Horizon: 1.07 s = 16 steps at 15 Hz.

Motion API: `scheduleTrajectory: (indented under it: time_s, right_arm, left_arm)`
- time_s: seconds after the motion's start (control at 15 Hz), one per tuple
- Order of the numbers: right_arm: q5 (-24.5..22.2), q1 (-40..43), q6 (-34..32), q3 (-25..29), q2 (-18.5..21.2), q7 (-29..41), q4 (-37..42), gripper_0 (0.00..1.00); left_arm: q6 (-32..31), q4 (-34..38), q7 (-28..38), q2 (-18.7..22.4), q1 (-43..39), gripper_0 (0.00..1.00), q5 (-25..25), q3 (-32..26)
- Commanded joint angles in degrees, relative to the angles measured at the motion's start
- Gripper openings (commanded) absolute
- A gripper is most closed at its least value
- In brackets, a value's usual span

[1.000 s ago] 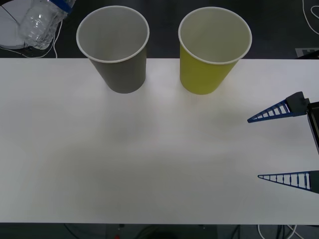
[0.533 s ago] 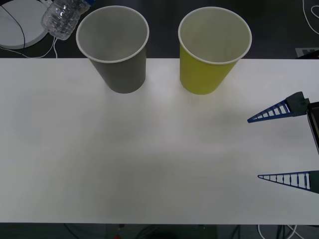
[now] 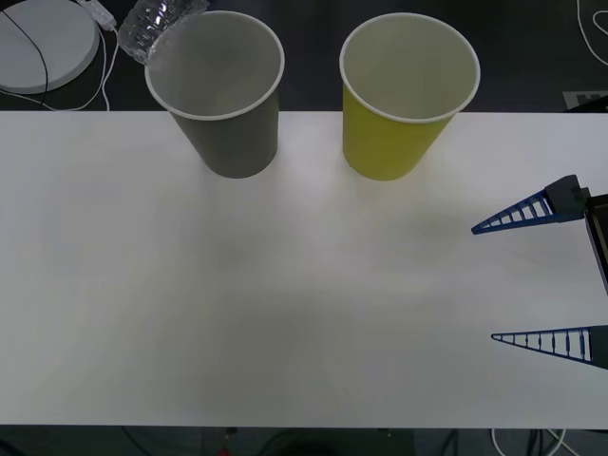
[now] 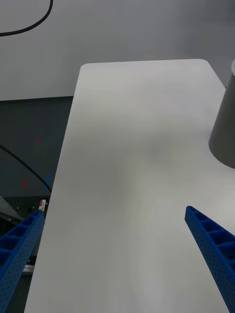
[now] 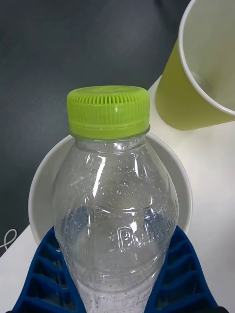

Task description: Put the can into the green bin and the plastic bottle into the gray bin

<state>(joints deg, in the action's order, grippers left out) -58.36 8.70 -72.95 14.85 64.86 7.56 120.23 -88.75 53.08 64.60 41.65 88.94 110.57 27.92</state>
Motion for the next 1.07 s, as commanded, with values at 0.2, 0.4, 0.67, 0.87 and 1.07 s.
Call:
scheduleTrajectory:
  time_s: [0.2, 0.4, 0.67, 0.87, 1.07]
  right_arm:
    - [0.0, 0.0, 0.0, 0.0, 0.0, 0.0, 0.0, 1.00]
    - [0.0, 0.0, 0.0, 0.0, 0.0, 0.0, 0.0, 1.00]
    - [0.0, 0.0, 0.0, 0.0, 0.0, 0.0, 0.0, 1.00]
    - [0.0, 0.0, 0.0, 0.0, 0.0, 0.0, 0.0, 1.00]
    - [0.0, 0.0, 0.0, 0.0, 0.0, 0.0, 0.0, 1.00]
  left_arm:
    - [0.0, 0.1, 0.3, -0.9, 0.0, 0.00, 0.6, 0.1]
    - [0.0, 0.1, 0.4, -1.3, 0.0, 0.00, 0.8, 0.1]
    - [0.2, 0.1, 0.0, -1.4, 0.0, 1.00, 0.4, 0.1]
    - [0.3, 0.0, 0.0, -1.4, 0.0, 1.00, 0.3, 0.1]
    - [0.3, 0.1, 0.0, -1.4, -0.1, 1.00, 0.1, 0.1]
